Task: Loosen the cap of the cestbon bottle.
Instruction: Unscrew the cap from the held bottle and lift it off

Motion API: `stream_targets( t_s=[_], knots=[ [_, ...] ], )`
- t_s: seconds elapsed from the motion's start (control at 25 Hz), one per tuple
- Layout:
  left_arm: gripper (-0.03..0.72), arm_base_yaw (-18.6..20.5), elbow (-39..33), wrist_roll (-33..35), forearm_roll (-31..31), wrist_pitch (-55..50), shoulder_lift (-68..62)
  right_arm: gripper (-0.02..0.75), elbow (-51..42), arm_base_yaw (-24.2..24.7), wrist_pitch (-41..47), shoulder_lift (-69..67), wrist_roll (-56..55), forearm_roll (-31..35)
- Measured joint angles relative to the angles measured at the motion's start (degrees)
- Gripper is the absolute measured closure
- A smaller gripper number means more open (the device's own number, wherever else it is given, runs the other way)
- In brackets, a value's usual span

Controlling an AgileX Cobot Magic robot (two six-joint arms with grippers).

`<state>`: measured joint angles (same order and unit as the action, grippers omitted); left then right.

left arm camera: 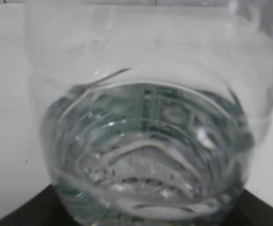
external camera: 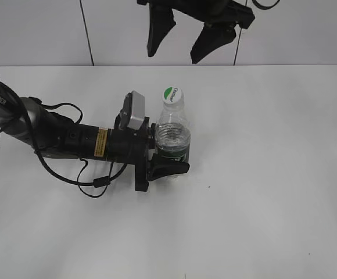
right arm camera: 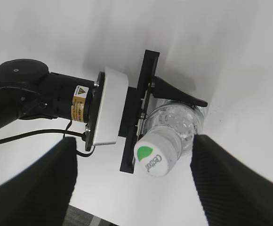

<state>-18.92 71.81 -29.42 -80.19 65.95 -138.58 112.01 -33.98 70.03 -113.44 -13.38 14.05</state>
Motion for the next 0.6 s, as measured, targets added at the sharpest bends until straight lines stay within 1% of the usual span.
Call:
stream_targets(
  t_s=[0.28, 0.6],
  knots=[
    [0.284, 0.0, 0.0, -0.1, 0.0, -0.4, 0.1, 0.169, -7.2, 0.0, 0.0, 2.2, -5.7, 0.1],
    [0.284, 0.0, 0.0, -0.1, -0.1, -0.6, 0.1, 0.169, -7.8, 0.0, 0.0, 0.6, -7.9, 0.3]
  ],
)
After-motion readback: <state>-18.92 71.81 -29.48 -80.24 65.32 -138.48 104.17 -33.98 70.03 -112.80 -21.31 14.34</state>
